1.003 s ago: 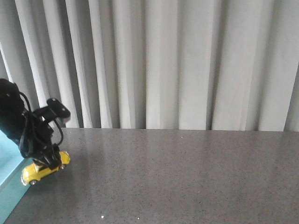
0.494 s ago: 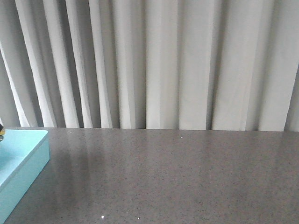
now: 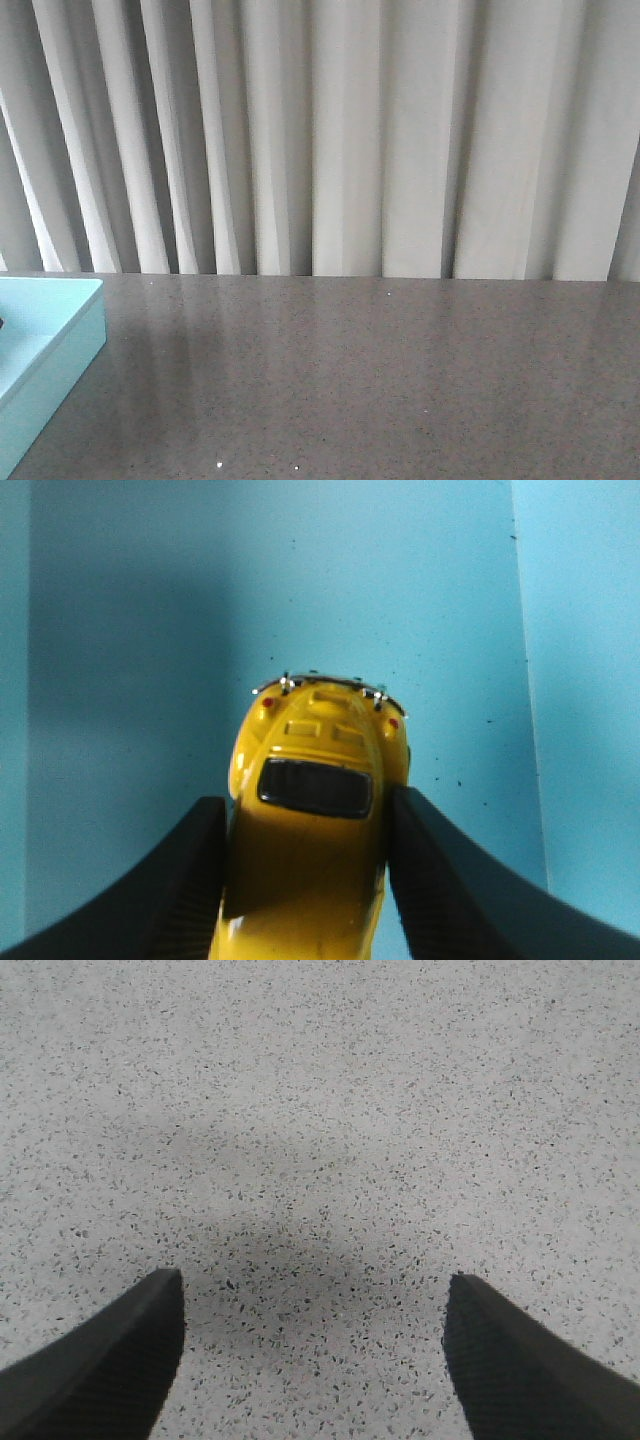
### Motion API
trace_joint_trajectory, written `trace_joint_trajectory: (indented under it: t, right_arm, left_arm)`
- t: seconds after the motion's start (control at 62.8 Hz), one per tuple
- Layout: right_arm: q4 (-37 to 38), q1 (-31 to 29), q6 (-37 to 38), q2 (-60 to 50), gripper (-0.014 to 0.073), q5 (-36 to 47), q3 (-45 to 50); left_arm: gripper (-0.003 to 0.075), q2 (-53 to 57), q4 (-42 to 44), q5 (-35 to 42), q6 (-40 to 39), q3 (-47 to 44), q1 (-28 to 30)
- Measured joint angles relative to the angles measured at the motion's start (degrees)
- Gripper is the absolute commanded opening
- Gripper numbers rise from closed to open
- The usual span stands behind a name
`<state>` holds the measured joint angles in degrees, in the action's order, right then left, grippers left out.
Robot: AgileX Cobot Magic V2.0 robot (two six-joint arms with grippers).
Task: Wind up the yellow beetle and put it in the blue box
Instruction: 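Lift the car with the left gripper and carry it over the box, then lower the car into the blue box and open the left gripper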
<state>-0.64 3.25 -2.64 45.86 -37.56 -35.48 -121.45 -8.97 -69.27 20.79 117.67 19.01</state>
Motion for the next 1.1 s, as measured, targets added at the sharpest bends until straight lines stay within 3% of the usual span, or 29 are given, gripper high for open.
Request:
trace_joint_trajectory:
  t: [0.271,0.542,0.637,1.099]
  right_arm:
    - [0.0,0.0,0.0,0.0,0.0526,0.0,0.0]
    - [0.0,0.0,0.0,0.0,0.0526,0.0,0.0]
    - [0.0,0.0,0.0,0.0,0.0526,0.0,0.0]
    - [0.0,0.0,0.0,0.0,0.0526,0.0,0.0]
  left_arm:
    - [0.0195,-4.8,-0.3,1.8,-0.1,0.0,0.0]
    - [0.0474,-5.3,-0.4,2.0,-0.1,0.0,0.0]
    - [0.0523,-5.3,-0.5,2.0,-0.1,0.0,0.0]
    - [0.0524,2.5,-4.6,-2.0,-0.5,0.0,0.0]
